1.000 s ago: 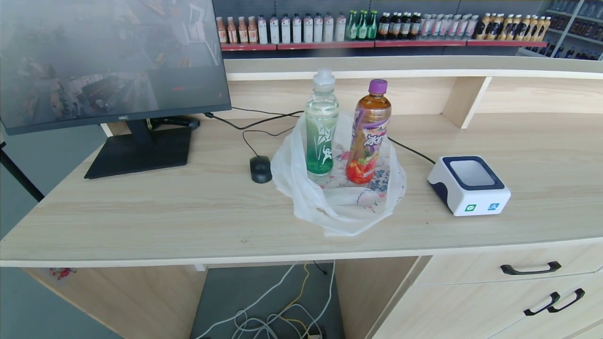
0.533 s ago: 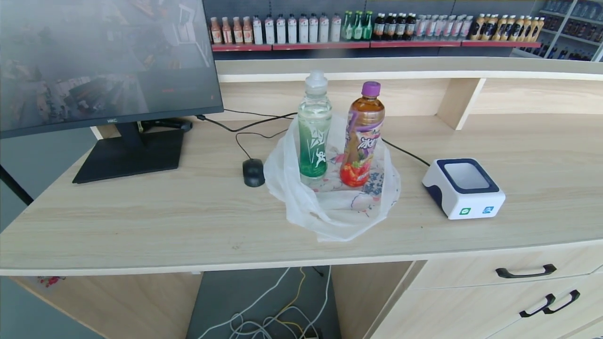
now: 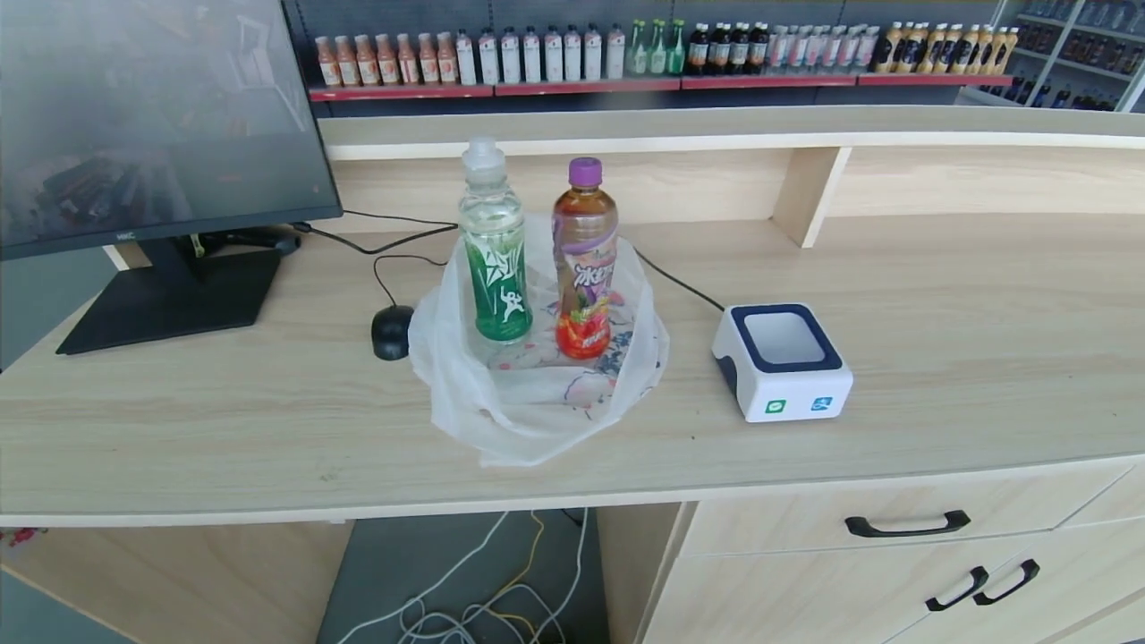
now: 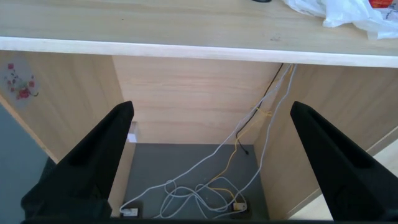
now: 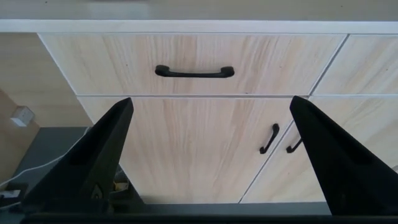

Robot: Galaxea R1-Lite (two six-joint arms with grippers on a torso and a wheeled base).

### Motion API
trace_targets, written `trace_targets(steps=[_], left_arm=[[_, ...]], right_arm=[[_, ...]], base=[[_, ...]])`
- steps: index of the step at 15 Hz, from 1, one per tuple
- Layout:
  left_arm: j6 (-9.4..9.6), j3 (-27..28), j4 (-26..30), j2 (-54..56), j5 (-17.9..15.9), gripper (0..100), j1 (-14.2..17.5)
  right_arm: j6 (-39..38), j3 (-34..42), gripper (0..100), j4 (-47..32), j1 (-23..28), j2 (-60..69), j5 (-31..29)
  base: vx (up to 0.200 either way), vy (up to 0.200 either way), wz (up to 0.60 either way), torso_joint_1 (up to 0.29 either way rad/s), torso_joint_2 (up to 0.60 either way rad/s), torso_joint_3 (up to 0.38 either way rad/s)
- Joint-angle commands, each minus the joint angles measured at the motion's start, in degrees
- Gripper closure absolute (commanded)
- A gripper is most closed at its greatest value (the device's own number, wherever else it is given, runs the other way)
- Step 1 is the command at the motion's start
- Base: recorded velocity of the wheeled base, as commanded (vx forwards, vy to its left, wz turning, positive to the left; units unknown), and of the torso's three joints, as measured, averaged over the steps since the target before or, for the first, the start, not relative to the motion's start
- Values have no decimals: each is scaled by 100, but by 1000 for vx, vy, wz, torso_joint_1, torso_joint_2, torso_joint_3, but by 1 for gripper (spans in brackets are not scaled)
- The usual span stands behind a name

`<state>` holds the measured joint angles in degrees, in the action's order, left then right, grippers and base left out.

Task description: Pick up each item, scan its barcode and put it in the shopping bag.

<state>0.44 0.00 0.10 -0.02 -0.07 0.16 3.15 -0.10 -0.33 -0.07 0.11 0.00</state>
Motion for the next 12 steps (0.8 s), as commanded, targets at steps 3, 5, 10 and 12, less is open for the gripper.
trace_targets(steps=[3,5,10,12], left_arm=[[-35,0,-1,2,-1,0,2],[-35,0,-1,2,7,0,2],[-35,0,-1,2,7,0,2],[-35,0,-1,2,7,0,2]], right_arm=[[-16,1,0,-2,-1,-11,0],[-16,1,0,-2,-1,-11,0],[-16,1,0,7,-1,-11,0],[-16,1,0,-2,-1,-11,0]], base=[[0,-200,0,2,7,4],[0,-200,0,2,0,0],[0,-200,0,1,0,2],[0,-200,0,5,2,5]])
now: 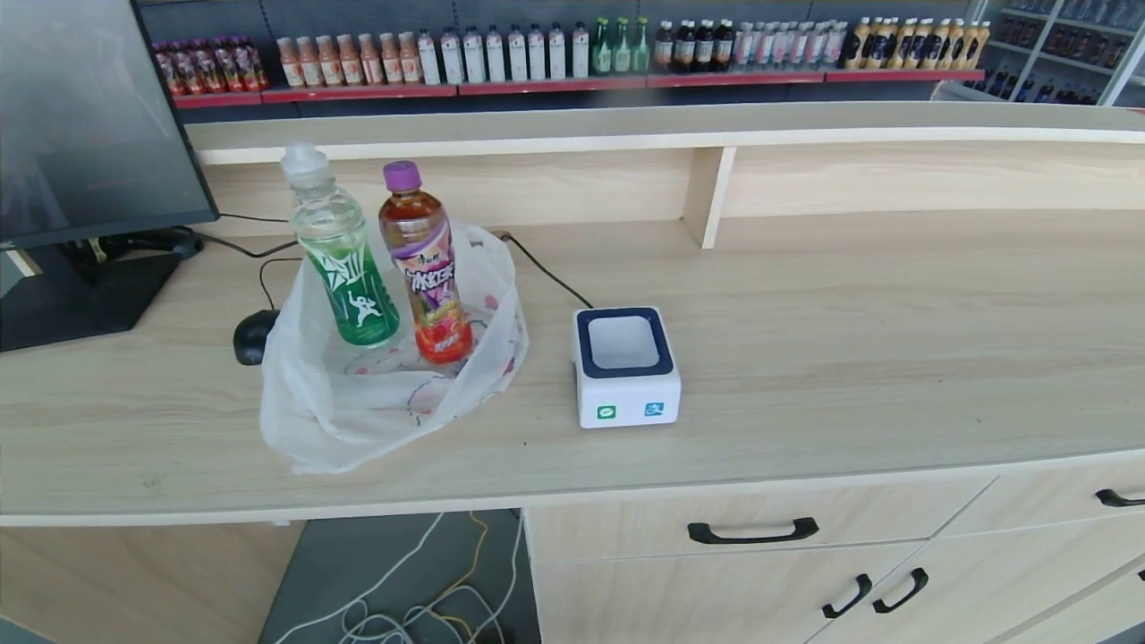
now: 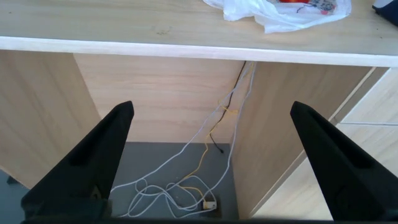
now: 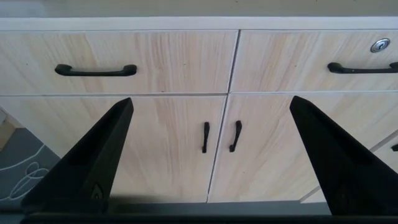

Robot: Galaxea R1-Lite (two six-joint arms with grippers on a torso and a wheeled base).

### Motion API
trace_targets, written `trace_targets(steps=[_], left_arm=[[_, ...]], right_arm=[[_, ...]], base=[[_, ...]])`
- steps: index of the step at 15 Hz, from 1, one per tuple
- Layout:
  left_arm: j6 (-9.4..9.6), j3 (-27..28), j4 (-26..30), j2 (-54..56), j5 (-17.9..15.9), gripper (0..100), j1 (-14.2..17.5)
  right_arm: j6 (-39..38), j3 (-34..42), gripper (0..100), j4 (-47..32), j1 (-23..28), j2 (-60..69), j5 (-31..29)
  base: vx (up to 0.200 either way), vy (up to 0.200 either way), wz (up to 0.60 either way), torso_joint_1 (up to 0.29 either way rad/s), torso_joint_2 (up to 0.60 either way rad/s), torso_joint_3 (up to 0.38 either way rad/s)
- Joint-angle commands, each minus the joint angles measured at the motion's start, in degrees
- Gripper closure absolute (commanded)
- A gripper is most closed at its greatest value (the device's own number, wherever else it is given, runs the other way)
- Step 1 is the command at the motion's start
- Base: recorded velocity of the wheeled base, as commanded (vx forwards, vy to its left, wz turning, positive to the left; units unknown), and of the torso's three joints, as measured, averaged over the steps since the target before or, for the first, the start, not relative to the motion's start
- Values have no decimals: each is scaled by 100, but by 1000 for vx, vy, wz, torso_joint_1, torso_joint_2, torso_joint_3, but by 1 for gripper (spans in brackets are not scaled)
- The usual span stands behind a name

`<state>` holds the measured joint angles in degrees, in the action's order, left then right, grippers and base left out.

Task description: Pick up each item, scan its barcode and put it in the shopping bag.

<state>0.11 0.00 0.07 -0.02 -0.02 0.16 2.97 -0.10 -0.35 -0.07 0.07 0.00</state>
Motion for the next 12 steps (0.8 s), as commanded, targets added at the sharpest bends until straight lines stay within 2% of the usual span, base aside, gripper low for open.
trace_targets(steps=[1,12], left_arm=[[15,0,1,2,2,0,2],[-2,0,1,2,2,0,2]], right_arm=[[1,1,0,0,-1,-7,0],[1,1,0,0,-1,-7,0]], base=[[0,0,0,0,0,0],[0,0,0,0,0,0]])
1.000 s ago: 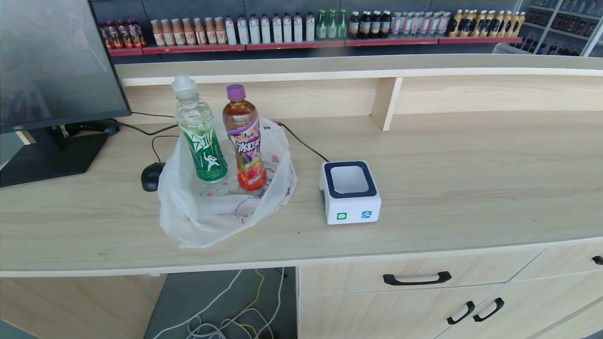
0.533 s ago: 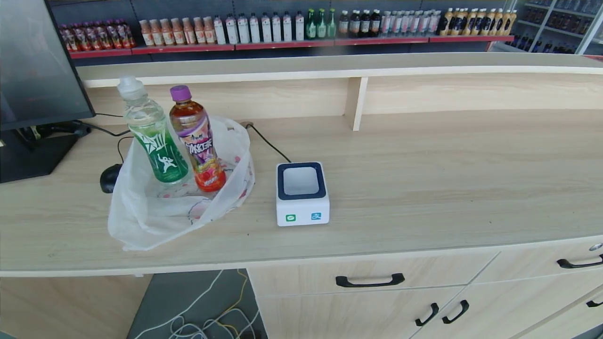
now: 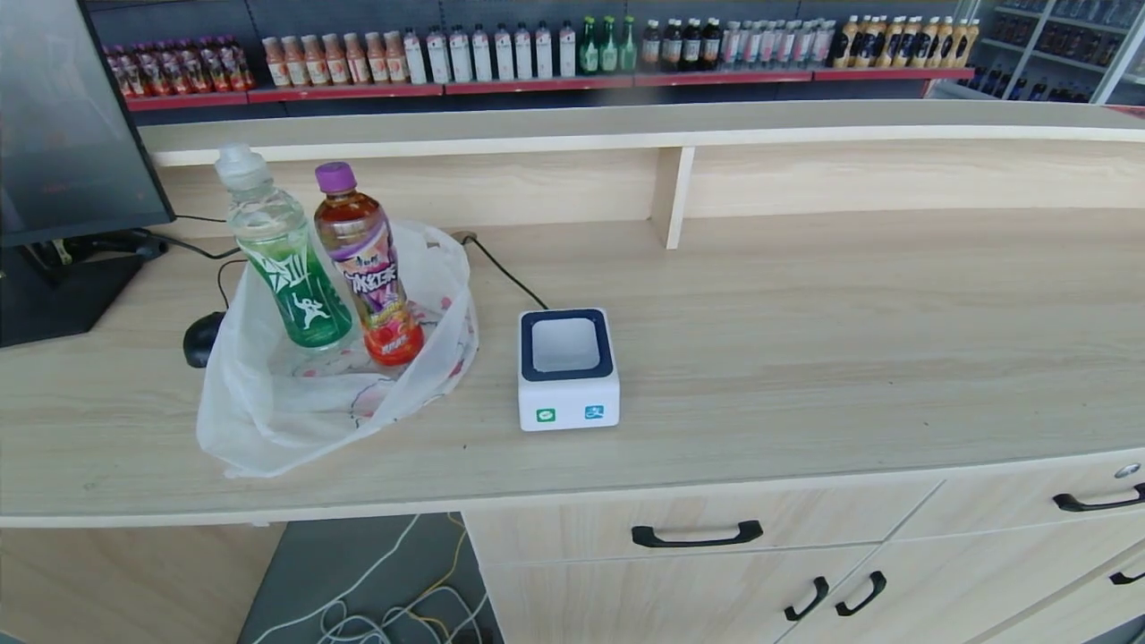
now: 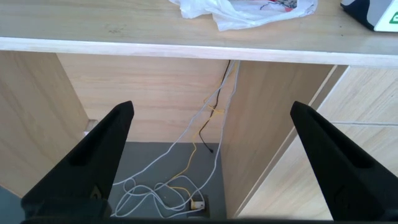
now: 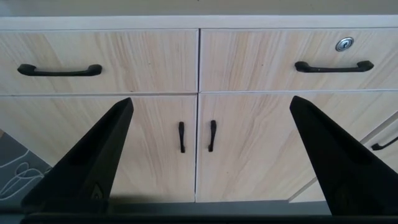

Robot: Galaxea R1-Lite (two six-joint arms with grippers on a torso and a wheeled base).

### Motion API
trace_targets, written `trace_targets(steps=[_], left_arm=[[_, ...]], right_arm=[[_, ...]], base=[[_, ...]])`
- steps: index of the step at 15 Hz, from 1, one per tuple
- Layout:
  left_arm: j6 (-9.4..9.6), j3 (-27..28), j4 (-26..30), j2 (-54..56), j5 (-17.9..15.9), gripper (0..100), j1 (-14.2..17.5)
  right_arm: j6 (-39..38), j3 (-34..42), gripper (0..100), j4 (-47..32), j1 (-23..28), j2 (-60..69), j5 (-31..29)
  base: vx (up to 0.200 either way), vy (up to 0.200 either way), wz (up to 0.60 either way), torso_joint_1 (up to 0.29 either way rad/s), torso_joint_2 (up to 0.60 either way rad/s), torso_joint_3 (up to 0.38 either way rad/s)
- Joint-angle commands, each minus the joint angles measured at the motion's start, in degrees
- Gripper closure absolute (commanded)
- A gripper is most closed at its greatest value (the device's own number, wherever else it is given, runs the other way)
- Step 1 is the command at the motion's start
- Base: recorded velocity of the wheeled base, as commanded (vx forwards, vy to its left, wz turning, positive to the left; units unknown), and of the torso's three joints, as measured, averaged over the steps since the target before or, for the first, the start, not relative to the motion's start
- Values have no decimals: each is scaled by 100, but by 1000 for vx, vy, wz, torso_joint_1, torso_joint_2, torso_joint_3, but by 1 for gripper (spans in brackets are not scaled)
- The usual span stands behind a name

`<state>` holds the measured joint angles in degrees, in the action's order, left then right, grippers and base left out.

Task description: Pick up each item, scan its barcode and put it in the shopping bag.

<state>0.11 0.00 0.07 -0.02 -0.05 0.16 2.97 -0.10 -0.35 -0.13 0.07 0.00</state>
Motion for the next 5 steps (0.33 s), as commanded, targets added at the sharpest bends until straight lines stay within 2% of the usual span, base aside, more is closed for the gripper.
trace_targets(steps=[1,5], left_arm=[[-2,0,1,2,5,0,2],[-2,0,1,2,5,0,2]], right_arm=[[1,1,0,0,5,-7,0],[-7,1,0,0,5,-7,0]], base=[[0,0,0,0,0,0],[0,0,0,0,0,0]])
